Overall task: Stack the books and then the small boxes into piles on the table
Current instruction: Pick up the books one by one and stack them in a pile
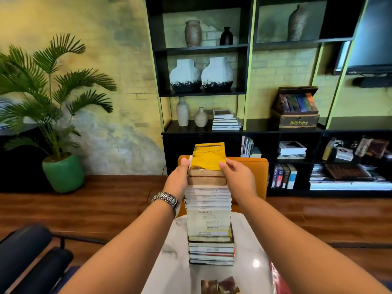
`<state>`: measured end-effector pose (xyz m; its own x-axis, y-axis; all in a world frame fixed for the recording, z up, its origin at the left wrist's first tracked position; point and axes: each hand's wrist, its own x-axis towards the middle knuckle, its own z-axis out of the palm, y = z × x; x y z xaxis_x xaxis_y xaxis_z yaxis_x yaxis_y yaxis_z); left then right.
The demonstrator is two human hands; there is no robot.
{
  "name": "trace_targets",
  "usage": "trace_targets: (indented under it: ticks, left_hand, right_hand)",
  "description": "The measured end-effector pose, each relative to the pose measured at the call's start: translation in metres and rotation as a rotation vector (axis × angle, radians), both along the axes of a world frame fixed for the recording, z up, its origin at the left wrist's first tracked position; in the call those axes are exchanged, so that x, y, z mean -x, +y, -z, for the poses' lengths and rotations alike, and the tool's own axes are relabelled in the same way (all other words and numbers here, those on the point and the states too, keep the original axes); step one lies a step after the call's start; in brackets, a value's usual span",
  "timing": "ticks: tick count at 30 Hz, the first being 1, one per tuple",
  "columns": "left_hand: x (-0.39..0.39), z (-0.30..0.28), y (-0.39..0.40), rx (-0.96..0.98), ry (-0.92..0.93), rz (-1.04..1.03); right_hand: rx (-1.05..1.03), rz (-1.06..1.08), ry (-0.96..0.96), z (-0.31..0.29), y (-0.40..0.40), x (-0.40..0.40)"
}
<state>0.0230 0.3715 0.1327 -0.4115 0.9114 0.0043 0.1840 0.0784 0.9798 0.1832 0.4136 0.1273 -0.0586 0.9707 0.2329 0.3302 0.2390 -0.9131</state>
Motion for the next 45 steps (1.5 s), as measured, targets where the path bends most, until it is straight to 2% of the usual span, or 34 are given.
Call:
trace_targets:
  ticks: [7, 13, 15, 20, 27, 30, 33, 38, 45]
  left_hand:
    - [-0.005, 0.008, 0.001, -0.012, 0.024, 0.008]
    - [-0.024, 0.019, -0.017, -0.229, 0.536, -0.077]
    - [-0.039, 0.024, -0.03, -0.298, 0.621, -0.058]
    - [-0.08, 0.047, -0.049, -0.359, 0.732, 0.018]
    - [-0.155, 0.129, -0.058, -0.116, 0.669, 0.254]
    - [-0.178, 0.164, -0.053, 0.073, 0.541, 0.36]
    - [-0.198, 0.197, -0.049, 0.298, 0.493, 0.438]
    - [-0.225, 0.237, -0.047, 0.609, 0.453, 0.52]
    - [-0.25, 0.263, -0.044, 0.764, 0.47, 0.603]
  right_hand:
    - [0.004, 0.004, 0.019, 0.007, 0.002, 0.0]
    - [0.014, -0.051, 0.174, 0.009, -0.019, -0.012]
    - [0.057, -0.04, 0.226, 0.019, -0.027, -0.024]
    - [0.136, -0.022, 0.156, 0.074, -0.044, -0.067]
    - [0.36, 0.081, -0.15, 0.176, -0.082, -0.167]
    - [0.471, 0.087, -0.278, 0.208, -0.089, -0.204]
    - [0.568, 0.071, -0.322, 0.228, -0.095, -0.232]
    - [0.626, -0.025, -0.508, 0.25, -0.099, -0.253]
    - [0.559, -0.158, -0.922, 0.274, -0.107, -0.253]
